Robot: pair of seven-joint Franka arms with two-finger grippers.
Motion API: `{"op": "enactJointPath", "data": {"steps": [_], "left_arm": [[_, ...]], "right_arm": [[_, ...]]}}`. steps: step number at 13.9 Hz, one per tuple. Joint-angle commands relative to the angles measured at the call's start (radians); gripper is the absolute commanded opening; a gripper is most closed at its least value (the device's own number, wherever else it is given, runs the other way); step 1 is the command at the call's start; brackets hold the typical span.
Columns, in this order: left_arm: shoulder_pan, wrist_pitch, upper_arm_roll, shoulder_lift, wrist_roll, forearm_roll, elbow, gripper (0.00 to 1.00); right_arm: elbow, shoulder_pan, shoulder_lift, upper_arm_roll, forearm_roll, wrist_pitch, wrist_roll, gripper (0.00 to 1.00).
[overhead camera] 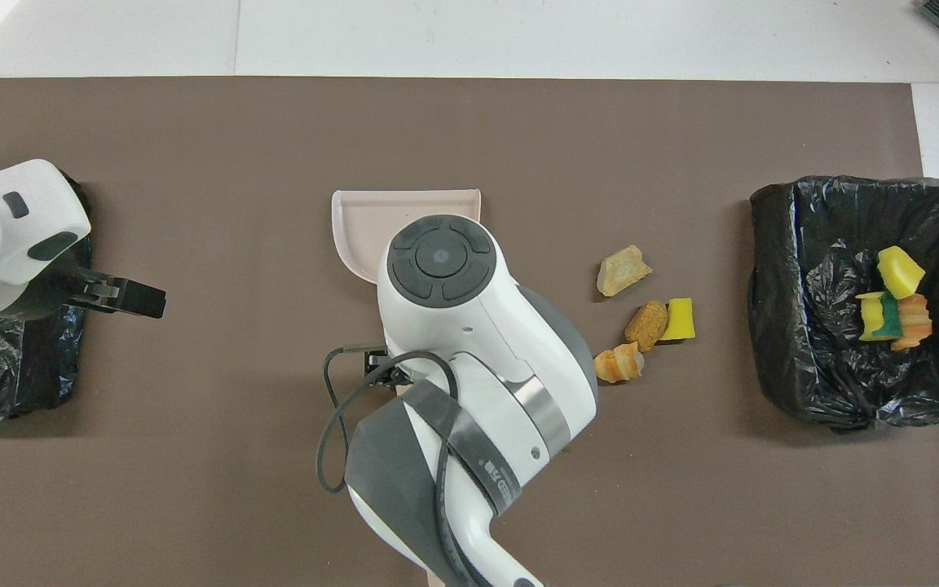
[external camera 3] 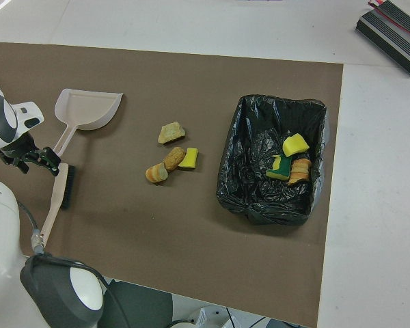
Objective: Sweep and dump trash in bin
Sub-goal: 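Set down the dustpan and release it with the right gripper, then grasp the dustpan with the left gripper while the right gripper grasps the brush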
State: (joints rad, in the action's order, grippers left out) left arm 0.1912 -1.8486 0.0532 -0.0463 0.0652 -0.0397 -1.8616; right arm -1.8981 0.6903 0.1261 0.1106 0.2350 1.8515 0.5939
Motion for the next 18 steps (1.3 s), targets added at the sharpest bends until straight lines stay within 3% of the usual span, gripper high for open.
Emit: {"op": "enactJointPath", "data": {"steps": [1,7,9,11,12,14,15,18], "left_arm": [[0.097,-0.092,-0.013,0.071,-0.062,0.003,-0.016,1.0],[0.287,-0.309,-0.015,0.223,-0.341,0.006,-0.04,1.0],[0.344,-0.384,-0.016,0.229,-0.447,0.006,-0.088,1.0],[0.367,-0.442,-0.016,0.227,-0.476,0.009,-0.143,1.0],[0.375,-0.442,-0.015,0.214,-0.478,0.009,-0.175,1.0],[0.39,-0.454,-0.015,0.195,-0.522,0.009,-0.211,1.0],[0.392,-0.454,-0.015,0.195,-0.55,0.009,-0.211,0.98],[0.39,-0.458,-0.015,0.194,-0.565,0.009,-0.217,0.78]], "right_arm": [[-0.245,0.056,-0.134,-0.003,0.044,0.132,-0.01,1.0],[-0.343,0.144,-0.085,-0.003,0.055,0.32,0.033,0.98],[-0.349,0.146,-0.083,-0.003,0.055,0.351,0.024,0.78],[-0.349,0.149,-0.082,-0.003,0.053,0.357,0.012,0.25],[-0.354,0.149,-0.08,-0.003,0.055,0.379,0.014,0.14],[-0.362,0.149,-0.068,-0.003,0.053,0.403,0.029,0.0],[-0.354,0.147,-0.065,-0.003,0.053,0.397,0.02,0.0],[-0.334,0.115,-0.072,-0.012,0.04,0.353,0.015,0.0]]}}
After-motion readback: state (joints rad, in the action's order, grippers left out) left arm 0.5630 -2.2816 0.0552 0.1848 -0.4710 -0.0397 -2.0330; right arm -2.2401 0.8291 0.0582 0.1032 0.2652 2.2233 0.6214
